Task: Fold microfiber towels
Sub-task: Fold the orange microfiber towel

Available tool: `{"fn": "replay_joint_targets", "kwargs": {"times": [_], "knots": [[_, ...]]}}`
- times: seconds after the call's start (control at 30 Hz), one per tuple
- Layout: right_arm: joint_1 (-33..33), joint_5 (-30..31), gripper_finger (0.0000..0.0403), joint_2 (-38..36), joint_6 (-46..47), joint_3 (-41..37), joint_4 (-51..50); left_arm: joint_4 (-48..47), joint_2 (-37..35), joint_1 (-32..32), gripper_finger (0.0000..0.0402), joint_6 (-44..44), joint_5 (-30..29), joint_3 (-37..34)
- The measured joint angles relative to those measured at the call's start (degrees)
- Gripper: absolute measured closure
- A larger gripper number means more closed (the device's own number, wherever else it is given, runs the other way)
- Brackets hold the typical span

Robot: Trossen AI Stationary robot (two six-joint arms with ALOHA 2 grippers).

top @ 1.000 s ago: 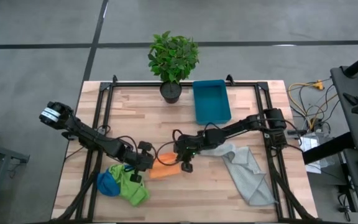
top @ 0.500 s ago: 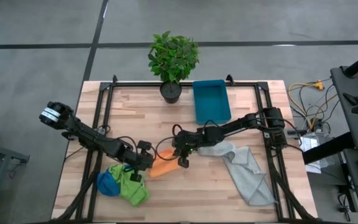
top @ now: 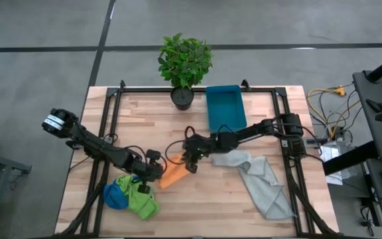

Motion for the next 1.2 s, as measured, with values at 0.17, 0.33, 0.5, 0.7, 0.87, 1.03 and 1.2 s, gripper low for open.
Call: {"fn": "replay_joint_targets", "kwargs": {"times": [0.17,0.33,0.5,0.7,0.87,1.03,1.2], "knots": [[1.12,-10.90,0.0262,-0.51,-12.74,0.11,8.12,-1.27,0.00,0.00,0.0401,0.01,-0.28,-0.04],[3.33,-11.39,0.0234,0.14,-20.64,0.02,5.24,-1.26,0.00,0.00,0.0401,-0.02,-1.29,-0.04],[4.11,-4.76,0.0211,0.37,-25.00,0.02,3.77,-1.22,0.00,0.00,0.0401,-0.04,-1.68,-0.04],[2.83,-3.25,0.0193,0.39,-28.89,0.02,2.91,-1.20,0.00,0.02,0.0401,-0.11,-1.77,-0.04],[2.36,-4.03,0.0191,0.39,-33.62,0.02,4.01,-1.19,-0.11,0.02,0.0401,-0.15,-1.82,-0.04],[3.32,-10.65,0.0191,0.39,-37.50,0.02,5.89,-1.22,-0.70,0.07,0.0401,-0.18,-2.01,-0.04],[4.30,-10.42,0.0191,1.69,-41.94,0.02,6.40,-1.38,-0.74,0.06,0.0401,-2.08,-3.79,-0.04]]}}
